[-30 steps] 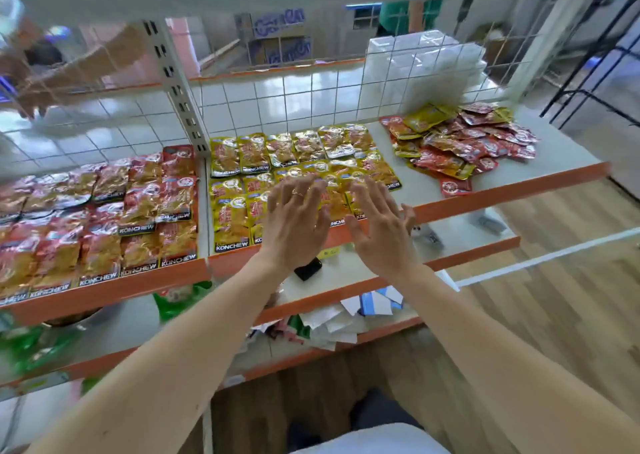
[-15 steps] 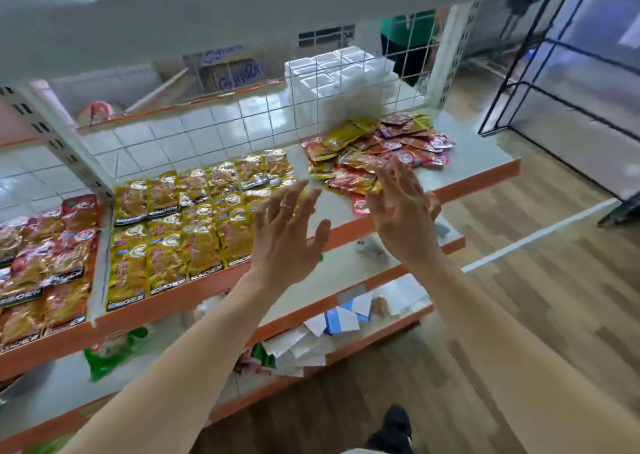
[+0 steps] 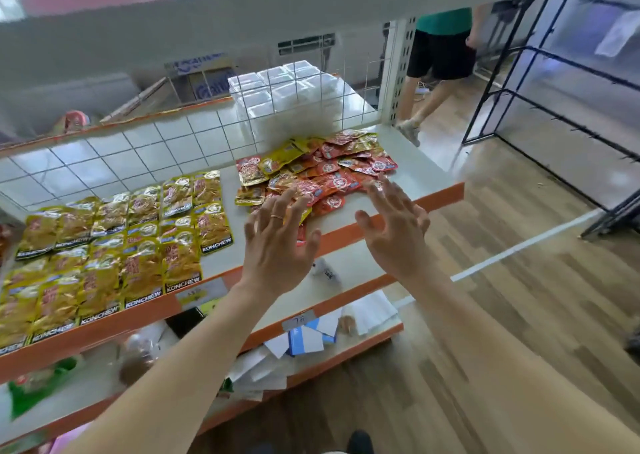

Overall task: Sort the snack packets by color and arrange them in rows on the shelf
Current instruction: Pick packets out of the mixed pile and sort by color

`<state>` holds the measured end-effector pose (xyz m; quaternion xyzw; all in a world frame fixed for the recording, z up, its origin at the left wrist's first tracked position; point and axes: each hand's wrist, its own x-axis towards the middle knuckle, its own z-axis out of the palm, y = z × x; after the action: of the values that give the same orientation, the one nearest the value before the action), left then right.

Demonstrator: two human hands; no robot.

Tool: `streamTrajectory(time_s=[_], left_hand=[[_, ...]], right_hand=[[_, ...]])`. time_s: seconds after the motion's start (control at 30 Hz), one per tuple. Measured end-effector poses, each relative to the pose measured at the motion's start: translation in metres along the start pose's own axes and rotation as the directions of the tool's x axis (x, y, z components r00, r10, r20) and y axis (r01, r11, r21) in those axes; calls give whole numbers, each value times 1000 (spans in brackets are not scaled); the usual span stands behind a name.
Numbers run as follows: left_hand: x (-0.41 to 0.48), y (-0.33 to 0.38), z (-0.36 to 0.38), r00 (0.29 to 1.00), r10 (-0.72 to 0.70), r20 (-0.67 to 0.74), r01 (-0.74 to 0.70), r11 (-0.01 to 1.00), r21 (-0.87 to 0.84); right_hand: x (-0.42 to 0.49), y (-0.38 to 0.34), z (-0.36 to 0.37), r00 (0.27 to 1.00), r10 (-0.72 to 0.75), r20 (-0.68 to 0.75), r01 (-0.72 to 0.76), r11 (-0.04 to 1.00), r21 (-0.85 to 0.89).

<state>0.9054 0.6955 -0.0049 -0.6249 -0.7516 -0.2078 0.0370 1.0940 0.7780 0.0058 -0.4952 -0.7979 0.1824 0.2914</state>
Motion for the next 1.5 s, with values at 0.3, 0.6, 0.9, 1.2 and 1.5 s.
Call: streamTrajectory(time_s=[0.3,0.6,0.9,1.2,1.5], left_hand=[[19,-4,33,998,-8,59,7,1000,11],[77,-30,48,997,-15,78,15,1000,9],[130,-40,73,971,41,237,-59,996,72],[133,-33,84,955,85,283,-110,992,70],[135,-31,92,955,292,51,-293,956,-4]], right_hand=[[15,21,29,996,-3,89,5,1000,-24],[79,26,51,983,4,185,18,993,-117],[140,54,67,948,179,264,-80,934,-347],[132,62,69,963,179,199,-87,912,-401],[130,74,55,979,89,182,-43,969,-245]])
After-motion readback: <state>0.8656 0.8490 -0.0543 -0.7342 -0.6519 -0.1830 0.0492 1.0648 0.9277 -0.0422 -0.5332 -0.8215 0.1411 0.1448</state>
